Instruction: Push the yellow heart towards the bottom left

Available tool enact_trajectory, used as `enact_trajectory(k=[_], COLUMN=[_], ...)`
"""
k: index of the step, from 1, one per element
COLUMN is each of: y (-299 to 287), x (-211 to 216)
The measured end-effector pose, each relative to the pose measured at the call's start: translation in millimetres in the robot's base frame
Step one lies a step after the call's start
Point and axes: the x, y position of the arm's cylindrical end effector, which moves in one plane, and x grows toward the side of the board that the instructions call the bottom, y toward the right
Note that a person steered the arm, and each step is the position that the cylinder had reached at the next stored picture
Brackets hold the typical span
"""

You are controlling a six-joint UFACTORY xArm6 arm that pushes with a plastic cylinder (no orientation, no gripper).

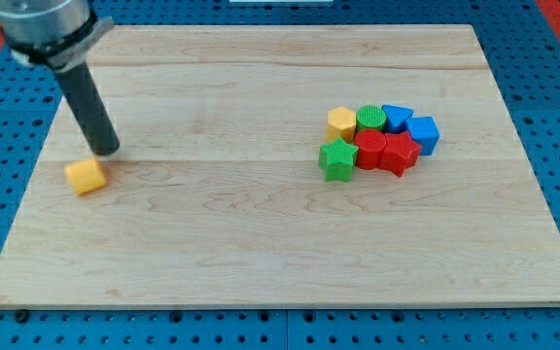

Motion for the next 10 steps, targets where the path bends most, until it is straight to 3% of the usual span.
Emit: enact_trajectory(k=[1, 2, 3, 4, 6, 7, 8, 10], y=[-10, 3, 25, -44, -79, -60, 0, -3], x=[26, 15, -28, -27, 11, 20, 20, 50])
